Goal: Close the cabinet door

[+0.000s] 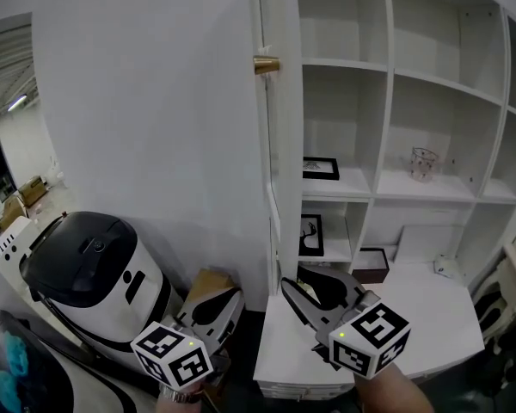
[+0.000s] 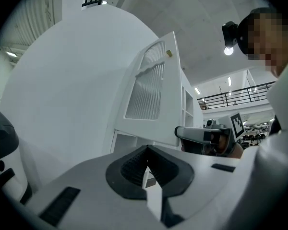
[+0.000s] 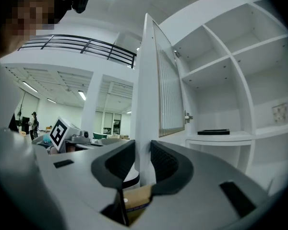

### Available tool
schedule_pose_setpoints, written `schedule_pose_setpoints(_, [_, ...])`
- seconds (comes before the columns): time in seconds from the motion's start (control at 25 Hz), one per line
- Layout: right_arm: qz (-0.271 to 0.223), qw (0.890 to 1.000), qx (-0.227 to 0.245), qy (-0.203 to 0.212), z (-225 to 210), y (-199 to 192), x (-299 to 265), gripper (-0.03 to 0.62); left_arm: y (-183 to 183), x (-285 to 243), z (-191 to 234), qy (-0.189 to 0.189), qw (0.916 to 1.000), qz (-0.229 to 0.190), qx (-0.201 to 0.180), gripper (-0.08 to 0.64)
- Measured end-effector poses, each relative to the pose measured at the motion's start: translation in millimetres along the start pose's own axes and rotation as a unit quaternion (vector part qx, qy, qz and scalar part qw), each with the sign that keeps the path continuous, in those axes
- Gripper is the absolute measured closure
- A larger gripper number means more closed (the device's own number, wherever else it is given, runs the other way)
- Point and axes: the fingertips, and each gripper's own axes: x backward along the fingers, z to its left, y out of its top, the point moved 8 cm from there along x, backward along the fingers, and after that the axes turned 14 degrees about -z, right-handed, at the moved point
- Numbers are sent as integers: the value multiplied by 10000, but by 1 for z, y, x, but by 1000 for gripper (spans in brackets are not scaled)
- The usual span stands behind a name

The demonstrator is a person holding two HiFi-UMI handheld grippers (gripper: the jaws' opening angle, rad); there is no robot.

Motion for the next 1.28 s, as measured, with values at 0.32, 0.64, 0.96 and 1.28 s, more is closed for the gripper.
schedule_pose_setpoints(0.32, [-16,9986,-12,-536,-24,2,24,518,-12,-24,-22,-447,9989,73,111,554])
schedule_pose_setpoints(0.64, [-30,9942,-8,-1074,-69,4,47,532,-22,-51,-48,-728,9972,110,144,554])
schedule_pose_setpoints(0.96, [-21,9927,-60,-1201,-113,4,60,531,-29,-78,-60,-692,9975,49,151,554])
schedule_pose_setpoints(1.28, [-58,9939,-165,-1089,-161,3,64,522,-40,-113,-66,-542,9984,65,127,554])
